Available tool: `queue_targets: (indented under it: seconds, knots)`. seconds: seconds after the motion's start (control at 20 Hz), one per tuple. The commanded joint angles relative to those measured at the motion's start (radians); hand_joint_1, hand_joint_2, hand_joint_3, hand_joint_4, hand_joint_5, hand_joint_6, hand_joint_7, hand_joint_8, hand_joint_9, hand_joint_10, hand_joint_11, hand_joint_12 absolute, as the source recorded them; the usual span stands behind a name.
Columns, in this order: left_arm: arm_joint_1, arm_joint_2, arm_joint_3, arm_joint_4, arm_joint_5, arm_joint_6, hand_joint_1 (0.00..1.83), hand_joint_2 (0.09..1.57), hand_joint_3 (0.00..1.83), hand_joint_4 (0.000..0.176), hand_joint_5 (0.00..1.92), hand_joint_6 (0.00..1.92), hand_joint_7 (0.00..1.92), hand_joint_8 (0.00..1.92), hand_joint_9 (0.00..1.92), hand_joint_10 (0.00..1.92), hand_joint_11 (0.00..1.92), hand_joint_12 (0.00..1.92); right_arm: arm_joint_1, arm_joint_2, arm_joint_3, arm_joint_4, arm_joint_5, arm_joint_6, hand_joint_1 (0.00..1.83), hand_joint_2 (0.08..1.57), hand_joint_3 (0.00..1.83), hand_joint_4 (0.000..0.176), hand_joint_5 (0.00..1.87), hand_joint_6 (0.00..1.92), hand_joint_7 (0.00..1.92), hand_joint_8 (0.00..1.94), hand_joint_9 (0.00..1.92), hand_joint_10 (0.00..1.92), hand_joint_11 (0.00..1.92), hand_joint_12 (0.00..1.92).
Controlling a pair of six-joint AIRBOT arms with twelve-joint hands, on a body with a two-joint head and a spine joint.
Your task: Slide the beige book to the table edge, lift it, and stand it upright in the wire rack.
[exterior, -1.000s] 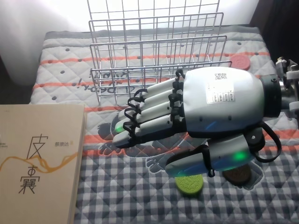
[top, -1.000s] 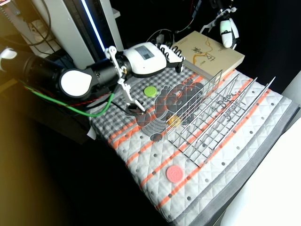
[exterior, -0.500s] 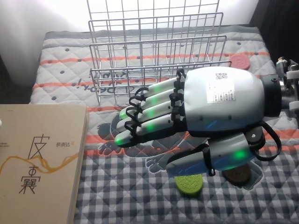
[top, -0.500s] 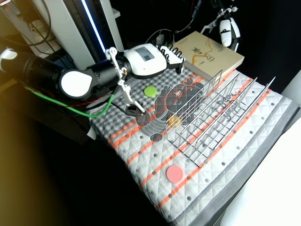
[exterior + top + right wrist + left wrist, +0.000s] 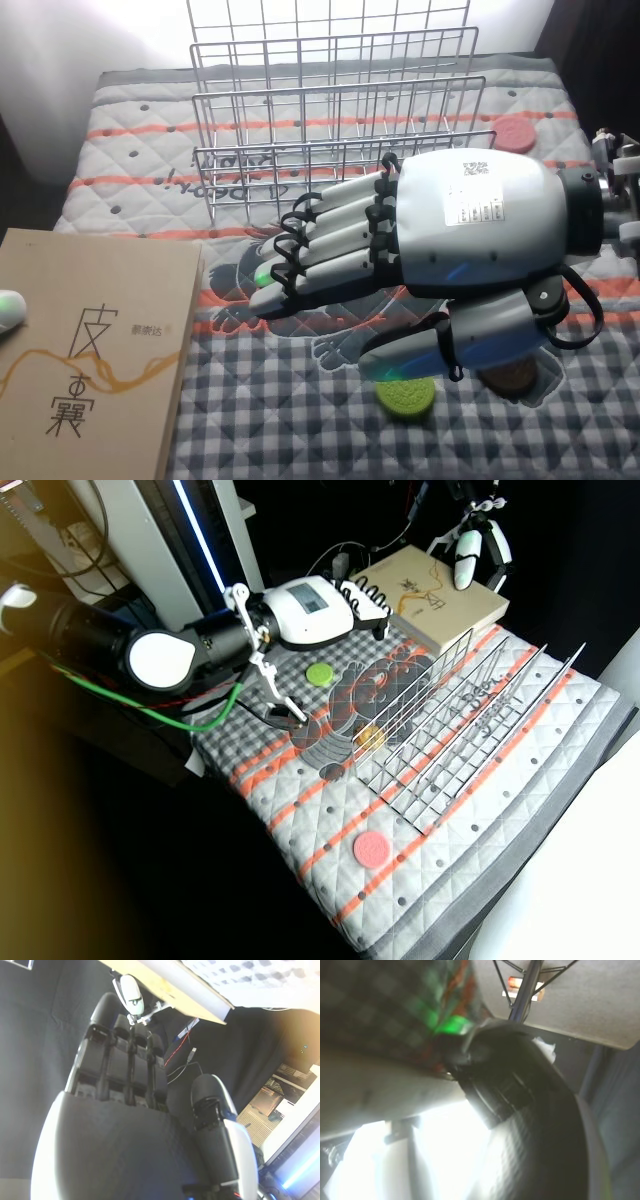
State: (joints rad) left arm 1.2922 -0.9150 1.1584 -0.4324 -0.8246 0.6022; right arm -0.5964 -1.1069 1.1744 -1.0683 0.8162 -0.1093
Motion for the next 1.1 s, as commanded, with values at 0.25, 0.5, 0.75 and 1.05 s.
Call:
queue_targets:
  seconds: [0.25, 0.5, 0.75, 1.05]
  knots:
    - [0.018, 0.014, 0.016, -0.136, -0.123, 0.034, 1.13, 1.15, 0.0, 0.0, 0.9, 1.09, 0.59, 1.31, 0.44, 1.58, 0.32, 1.92, -0.002, 0.003, -0.001, 0.069, 0.078, 0.0, 0.01, 1.55, 0.0, 0.0, 0.32, 0.0, 0.36, 0.0, 0.32, 0.0, 0.29, 0.99]
    - [0.064, 0.038, -0.005, -0.21, -0.203, 0.036, 1.23, 1.19, 0.0, 0.0, 1.0, 0.74, 0.73, 1.54, 0.51, 1.47, 0.31, 1.91, -0.006, 0.003, -0.002, 0.072, 0.078, 0.0, 0.01, 1.54, 0.0, 0.0, 0.32, 0.0, 0.34, 0.0, 0.31, 0.0, 0.29, 0.98]
    - [0.048, 0.05, -0.044, -0.183, -0.36, 0.022, 1.38, 1.11, 0.0, 0.0, 0.82, 0.99, 1.05, 0.89, 1.01, 1.16, 0.92, 0.86, -0.013, 0.01, -0.003, 0.092, 0.078, 0.0, 0.0, 1.54, 0.0, 0.0, 0.32, 0.0, 0.35, 0.0, 0.33, 0.0, 0.31, 0.97]
    - [0.01, 0.083, -0.098, -0.177, -0.637, 0.005, 1.39, 1.1, 0.0, 0.0, 0.87, 1.03, 1.03, 0.87, 1.0, 1.15, 0.98, 1.05, -0.044, 0.11, -0.065, 0.202, 0.128, -0.065, 0.03, 1.53, 0.0, 0.0, 0.34, 0.0, 0.34, 0.0, 0.32, 0.0, 0.27, 1.0]
